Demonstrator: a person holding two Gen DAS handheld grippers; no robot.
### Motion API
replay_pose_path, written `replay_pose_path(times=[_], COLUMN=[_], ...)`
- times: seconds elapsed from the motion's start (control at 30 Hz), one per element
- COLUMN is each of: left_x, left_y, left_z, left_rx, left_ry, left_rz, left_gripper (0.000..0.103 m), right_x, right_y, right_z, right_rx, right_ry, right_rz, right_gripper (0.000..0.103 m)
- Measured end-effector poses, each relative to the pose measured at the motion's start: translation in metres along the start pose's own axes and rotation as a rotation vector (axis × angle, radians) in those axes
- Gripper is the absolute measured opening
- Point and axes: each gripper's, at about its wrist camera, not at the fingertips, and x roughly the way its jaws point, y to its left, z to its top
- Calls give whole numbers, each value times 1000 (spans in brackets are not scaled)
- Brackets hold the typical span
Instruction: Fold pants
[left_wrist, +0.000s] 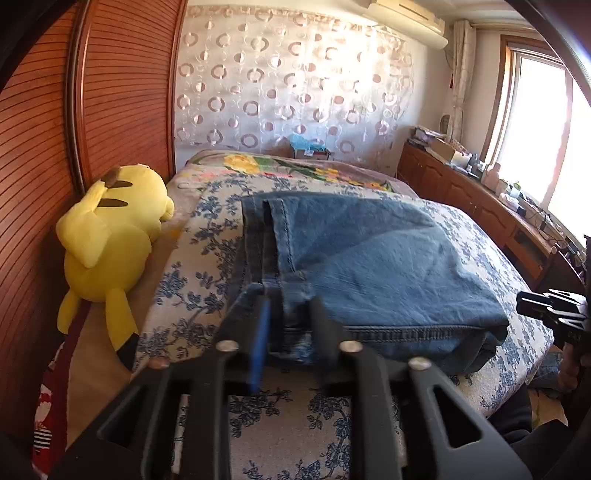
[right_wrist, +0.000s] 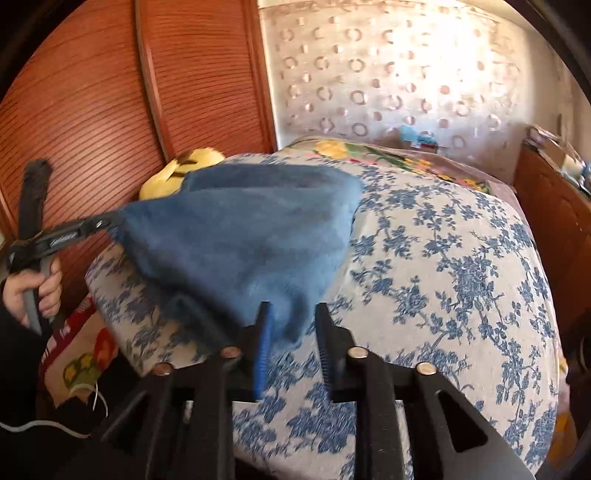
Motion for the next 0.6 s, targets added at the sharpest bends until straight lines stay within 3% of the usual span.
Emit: replay_pose_path(times=[0.07,0.17,0.43,0.6], left_x=[-3,-7,4,18], left_y=[3,9,19,25], left_z=[2,6,5,-3], left_rx=[-6,-19,-31,-46], left_ry=[-10,-34,-11,31], left_rz=[7,14,49,55], left_gripper=[54,65,66,66], right_x=[7,23,65,77], right_y=[-2,-4,1,-1], right_z=[3,9,15,14], right_rx=[18,59,86,114], right_ry=[-1,6,77,110], right_rz=[-6,16,-11,13], right_gripper=[42,46,64,64])
